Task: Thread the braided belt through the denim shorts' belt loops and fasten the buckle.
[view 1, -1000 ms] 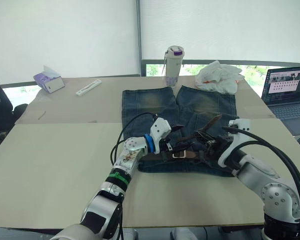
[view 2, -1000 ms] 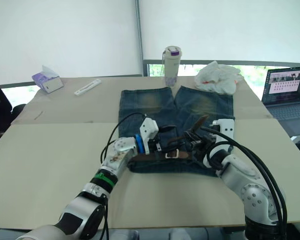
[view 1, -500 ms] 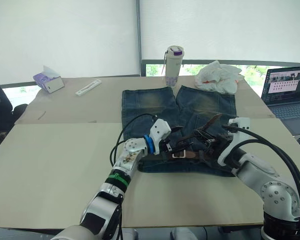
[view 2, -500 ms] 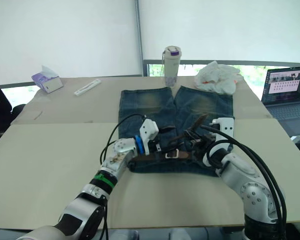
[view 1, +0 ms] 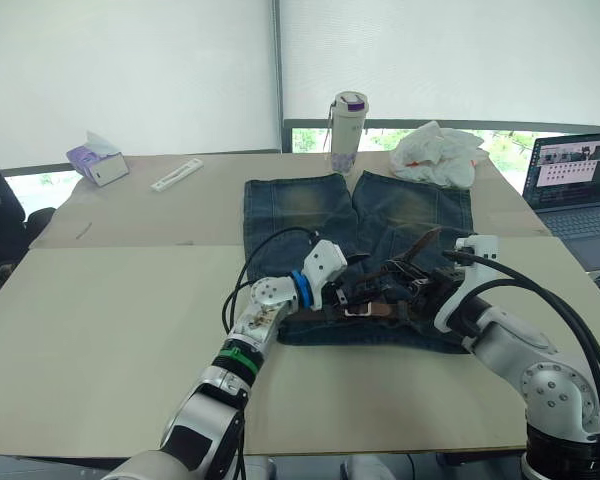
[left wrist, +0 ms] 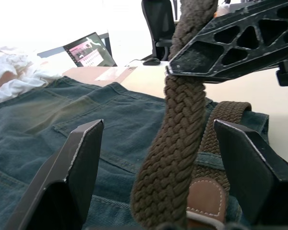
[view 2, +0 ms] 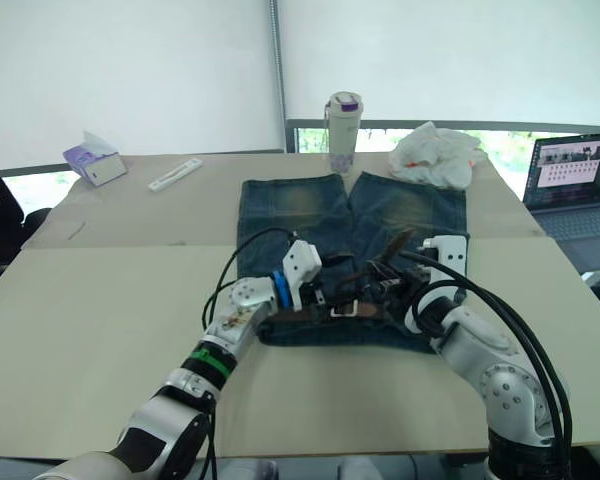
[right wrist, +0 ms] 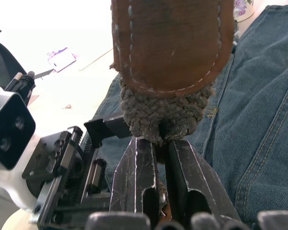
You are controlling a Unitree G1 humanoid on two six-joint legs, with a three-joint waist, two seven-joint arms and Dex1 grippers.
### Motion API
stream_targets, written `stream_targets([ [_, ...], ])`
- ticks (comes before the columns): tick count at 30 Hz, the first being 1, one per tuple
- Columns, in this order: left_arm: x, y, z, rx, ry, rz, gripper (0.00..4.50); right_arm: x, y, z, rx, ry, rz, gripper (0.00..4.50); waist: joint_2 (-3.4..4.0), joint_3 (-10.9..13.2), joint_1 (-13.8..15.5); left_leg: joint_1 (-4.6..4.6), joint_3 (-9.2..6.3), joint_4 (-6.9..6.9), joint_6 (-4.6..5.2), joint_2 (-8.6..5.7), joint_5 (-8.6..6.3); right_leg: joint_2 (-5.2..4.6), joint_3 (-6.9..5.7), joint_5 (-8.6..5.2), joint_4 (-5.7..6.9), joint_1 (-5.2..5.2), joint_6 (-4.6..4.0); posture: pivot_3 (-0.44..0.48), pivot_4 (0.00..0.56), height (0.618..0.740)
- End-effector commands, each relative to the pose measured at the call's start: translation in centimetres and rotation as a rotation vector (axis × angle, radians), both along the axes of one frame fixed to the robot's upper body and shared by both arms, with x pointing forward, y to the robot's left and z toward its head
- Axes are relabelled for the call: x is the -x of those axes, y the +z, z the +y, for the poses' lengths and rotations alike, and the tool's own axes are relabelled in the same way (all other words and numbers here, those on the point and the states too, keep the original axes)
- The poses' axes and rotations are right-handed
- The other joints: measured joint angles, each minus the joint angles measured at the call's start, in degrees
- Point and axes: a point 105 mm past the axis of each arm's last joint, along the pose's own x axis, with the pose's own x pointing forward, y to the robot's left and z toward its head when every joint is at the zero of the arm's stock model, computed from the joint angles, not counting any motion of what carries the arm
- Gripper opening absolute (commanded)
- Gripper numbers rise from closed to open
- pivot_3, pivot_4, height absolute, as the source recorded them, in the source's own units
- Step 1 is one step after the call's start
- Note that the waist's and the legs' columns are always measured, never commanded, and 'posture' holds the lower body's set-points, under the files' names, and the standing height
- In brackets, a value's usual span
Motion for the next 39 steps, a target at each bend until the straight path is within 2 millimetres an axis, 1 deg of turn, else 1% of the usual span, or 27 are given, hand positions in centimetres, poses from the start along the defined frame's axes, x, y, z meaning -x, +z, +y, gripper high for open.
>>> stream_targets([
  [1, 0.1, 0.9, -0.3, 0.006, -0.011, -0.047, 3.35, 0.1, 1.2, 0.2, -0.011, 0.013, -0.055, 0.46, 0.00, 0.0, 0.0, 0.00, 0.00, 0.00, 0.00, 0.00, 0.00, 0.00, 0.00, 0.00, 0.00, 0.00, 0.00, 0.000, 0.150, 0.740],
  [2, 0.1, 0.8, -0.3, 0.003, -0.011, -0.046, 3.29, 0.2, 1.2, 0.2, -0.014, 0.015, -0.058, 0.74, 0.00, 0.0, 0.0, 0.00, 0.00, 0.00, 0.00, 0.00, 0.00, 0.00, 0.00, 0.00, 0.00, 0.00, 0.01, 0.000, 0.150, 0.740],
  [3, 0.1, 0.8, -0.3, -0.002, -0.010, -0.046, 3.29, 0.2, 1.3, 0.3, -0.017, 0.021, -0.061, 1.12, 0.00, 0.0, 0.0, 0.00, 0.00, 0.00, 0.00, 0.00, 0.00, 0.00, 0.00, -0.01, 0.00, 0.00, 0.01, 0.000, 0.150, 0.740],
  [4, 0.0, 0.7, -0.3, -0.006, -0.009, -0.046, 3.29, 0.3, 1.3, 0.3, -0.021, 0.028, -0.064, 1.28, 0.00, 0.0, 0.0, 0.00, 0.00, -0.01, 0.00, 0.00, 0.00, 0.00, 0.00, -0.01, 0.00, 0.00, 0.01, 0.000, 0.150, 0.740],
  [5, 0.0, 0.7, -0.3, -0.008, -0.009, -0.046, 3.29, 0.3, 1.4, 0.3, -0.024, 0.034, -0.067, 1.73, 0.00, 0.0, 0.0, 0.00, 0.00, 0.00, 0.00, 0.00, 0.00, 0.00, 0.00, -0.01, 0.00, 0.00, 0.01, 0.000, 0.150, 0.740],
  [7, 0.0, 0.6, -0.3, -0.013, -0.008, -0.046, 3.29, 0.4, 1.4, 0.4, -0.024, 0.042, -0.071, 2.16, 0.00, 0.0, 0.0, -0.01, 0.00, 0.00, 0.00, 0.00, 0.00, 0.00, 0.00, -0.01, 0.00, 0.00, 0.01, 0.000, 0.150, 0.740],
  [8, 0.0, 0.6, -0.3, -0.014, -0.007, -0.045, 3.29, 0.4, 1.4, 0.4, -0.022, 0.045, -0.072, 2.57, 0.00, 0.0, 0.0, 0.00, 0.00, 0.00, 0.00, -0.01, 0.00, 0.00, 0.00, -0.01, 0.00, 0.00, 0.01, 0.000, 0.150, 0.740],
  [9, 0.0, 0.6, -0.3, -0.016, -0.007, -0.045, 3.29, 0.4, 1.4, 0.4, -0.024, 0.045, -0.073, 2.78, 0.00, 0.0, 0.0, -0.01, 0.00, 0.00, 0.00, -0.01, 0.00, 0.00, 0.00, -0.01, 0.00, 0.00, 0.01, 0.000, 0.150, 0.740],
  [11, 0.0, 0.5, -0.3, -0.019, -0.007, -0.044, 3.29, 0.3, 1.5, 0.3, -0.024, 0.040, -0.074, 3.62, 0.00, 0.0, 0.0, 0.00, 0.00, 0.00, 0.00, 0.00, 0.00, 0.00, 0.00, -0.01, 0.00, 0.00, 0.01, 0.000, 0.150, 0.740],
  [12, 0.0, 0.5, -0.3, -0.019, -0.007, -0.043, 3.29, 0.3, 1.5, 0.3, -0.024, 0.038, -0.075, 3.84, 0.00, 0.0, 0.0, 0.00, 0.00, 0.00, 0.00, 0.00, 0.00, 0.00, 0.00, -0.01, 0.00, 0.00, 0.01, 0.000, 0.150, 0.740],
  [13, 0.0, 0.4, -0.3, -0.021, -0.007, -0.043, 3.31, 0.3, 1.5, 0.2, -0.019, 0.029, -0.076, 4.37, 0.00, 0.0, 0.0, 0.00, 0.00, -0.01, 0.00, 0.00, 0.00, 0.00, 0.00, -0.01, 0.00, 0.00, 0.01, 0.000, 0.150, 0.740],
  [14, 0.0, 0.4, -0.3, -0.022, -0.006, -0.043, 2.98, 0.2, 1.4, 0.0, -0.014, 0.017, -0.076, 4.50, 0.00, 0.0, 0.0, 0.00, 0.00, -0.01, 0.00, 0.00, 0.00, 0.00, 0.00, -0.01, 0.00, 0.00, 0.01, 0.000, 0.150, 0.740],
  [16, -0.1, 0.4, -0.3, -0.024, -0.004, -0.044, 1.99, 0.1, 1.4, -0.2, -0.011, 0.009, -0.070, 4.50, 0.00, 0.0, 0.0, 0.00, -0.01, -0.01, 0.00, 0.00, 0.00, 0.00, 0.00, -0.01, 0.00, 0.00, 0.02, 0.000, 0.150, 0.740],
  [17, -0.1, 0.3, -0.3, -0.026, -0.001, -0.046, 1.80, 0.2, 1.4, -0.2, -0.010, 0.011, -0.069, 4.50, 0.00, 0.0, 0.0, -0.01, 0.00, -0.01, 0.00, 0.00, 0.00, 0.00, 0.00, -0.01, -0.01, 0.00, 0.03, 0.000, 0.150, 0.740],
  [21, -0.2, 0.4, -0.4, -0.021, 0.009, -0.057, 1.80, 0.4, 1.6, -0.4, -0.018, 0.021, -0.065, 4.50, -0.02, 0.0, 0.0, -0.01, 0.00, 0.00, 0.00, -0.01, 0.00, 0.00, 0.00, -0.02, -0.01, 0.00, 0.03, 0.000, 0.150, 0.740],
  [27, -0.1, 0.7, -0.7, 0.003, 0.001, -0.059, 1.80, 0.3, 2.0, -0.4, -0.043, 0.014, -0.064, 4.50, -0.08, 0.1, 0.0, -0.02, -0.01, -0.01, 0.00, 0.00, 0.00, -0.01, 0.00, -0.01, -0.01, 0.00, 0.02, 0.000, 0.150, 0.740],
  [31, 0.0, 0.6, -0.6, 0.010, -0.002, -0.050, 1.80, 0.2, 1.8, -0.9, -0.041, -0.014, -0.056, 4.50, -0.13, 0.1, 0.0, -0.02, -0.01, -0.01, 0.00, 0.00, 0.00, 0.00, 0.00, -0.01, -0.01, -0.01, 0.03, 0.000, 0.150, 0.740],
  [36, -0.3, 0.5, -0.3, 0.011, 0.019, -0.052, 1.80, 0.5, 2.2, -1.8, -0.032, -0.031, -0.056, 4.50, -0.16, 0.2, 0.1, -0.03, -0.01, -0.01, 0.00, 0.00, 0.00, -0.01, 0.00, -0.02, -0.02, -0.01, 0.03, 0.000, 0.150, 0.740],
  [39, -0.3, 0.5, -0.3, 0.011, 0.021, -0.057, 1.80, 0.5, 2.3, -1.9, -0.033, -0.033, -0.054, 4.50, -0.19, 0.2, 0.1, -0.04, 0.00, -0.01, 0.00, 0.00, 0.00, -0.01, 0.00, -0.02, -0.02, -0.01, 0.03, 0.000, 0.150, 0.740],
])
